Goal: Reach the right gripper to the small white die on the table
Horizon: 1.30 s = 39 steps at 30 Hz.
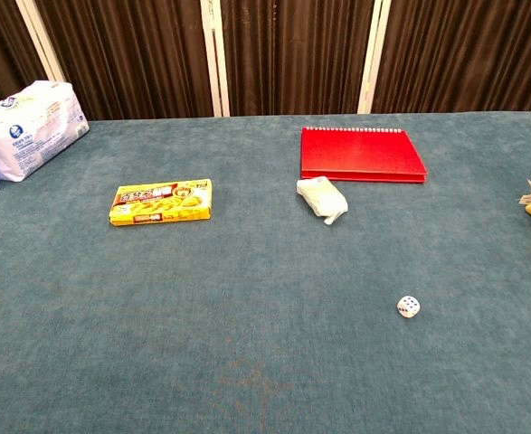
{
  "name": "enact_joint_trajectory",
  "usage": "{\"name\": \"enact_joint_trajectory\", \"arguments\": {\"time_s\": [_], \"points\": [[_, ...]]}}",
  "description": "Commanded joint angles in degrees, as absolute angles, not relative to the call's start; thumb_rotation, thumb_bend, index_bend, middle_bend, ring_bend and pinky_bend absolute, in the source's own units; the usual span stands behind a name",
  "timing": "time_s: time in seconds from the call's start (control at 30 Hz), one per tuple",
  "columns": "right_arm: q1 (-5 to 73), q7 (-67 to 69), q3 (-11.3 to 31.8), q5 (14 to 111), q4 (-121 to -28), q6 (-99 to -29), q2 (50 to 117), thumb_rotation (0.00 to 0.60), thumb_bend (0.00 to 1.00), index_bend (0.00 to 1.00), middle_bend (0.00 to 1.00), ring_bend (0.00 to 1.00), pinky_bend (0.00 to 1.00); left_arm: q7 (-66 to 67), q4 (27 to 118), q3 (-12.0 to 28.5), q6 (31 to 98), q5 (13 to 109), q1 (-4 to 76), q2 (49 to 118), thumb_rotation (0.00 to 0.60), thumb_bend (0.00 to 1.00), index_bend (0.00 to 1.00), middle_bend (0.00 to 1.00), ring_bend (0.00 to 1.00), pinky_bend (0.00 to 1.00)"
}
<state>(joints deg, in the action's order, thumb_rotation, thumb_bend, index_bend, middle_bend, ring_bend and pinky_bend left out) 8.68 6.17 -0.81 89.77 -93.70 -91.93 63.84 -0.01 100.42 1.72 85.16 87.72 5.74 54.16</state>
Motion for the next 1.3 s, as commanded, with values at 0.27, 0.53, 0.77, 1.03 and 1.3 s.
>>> {"name": "enact_joint_trajectory", "arguments": {"time_s": [0.27,0.53,0.77,1.03,1.3], "points": [[7.78,5.73,-0.33,90.73,-91.23,-91.26,65.89,0.600,0.00,0.00,0.01,0.00,0.00,-0.48,100.77,1.46,85.97,88.19,5.14,53.69,0.600,0.00,0.00,0.00,0.00,0.00],[12.58,3.23,-2.60,95.08,-92.83,-81.63,66.77,0.600,0.24,0.00,0.81,0.78,0.94,0.85,100.33,1.44,85.50,87.93,5.27,54.47,0.600,0.00,0.00,0.00,0.00,0.00],[18.52,-5.02,-4.58,92.64,-96.85,-65.58,67.41,0.600,0.40,0.05,0.87,0.84,1.00,1.57,99.61,1.94,84.13,86.09,5.78,55.10,0.600,0.00,0.00,0.00,0.00,0.00],[21.19,-12.88,-4.16,86.75,-98.22,-57.46,70.37,0.600,0.40,0.06,0.87,0.85,1.00,1.92,98.97,2.20,83.03,84.86,6.17,55.51,0.600,0.00,0.00,0.00,0.00,0.00],[22.20,-16.10,-4.05,84.64,-97.31,-55.29,73.07,0.600,0.40,0.06,0.87,0.85,1.00,3.06,99.11,2.29,82.52,84.59,6.50,55.96,0.600,0.00,0.00,0.00,0.00,0.00]]}}
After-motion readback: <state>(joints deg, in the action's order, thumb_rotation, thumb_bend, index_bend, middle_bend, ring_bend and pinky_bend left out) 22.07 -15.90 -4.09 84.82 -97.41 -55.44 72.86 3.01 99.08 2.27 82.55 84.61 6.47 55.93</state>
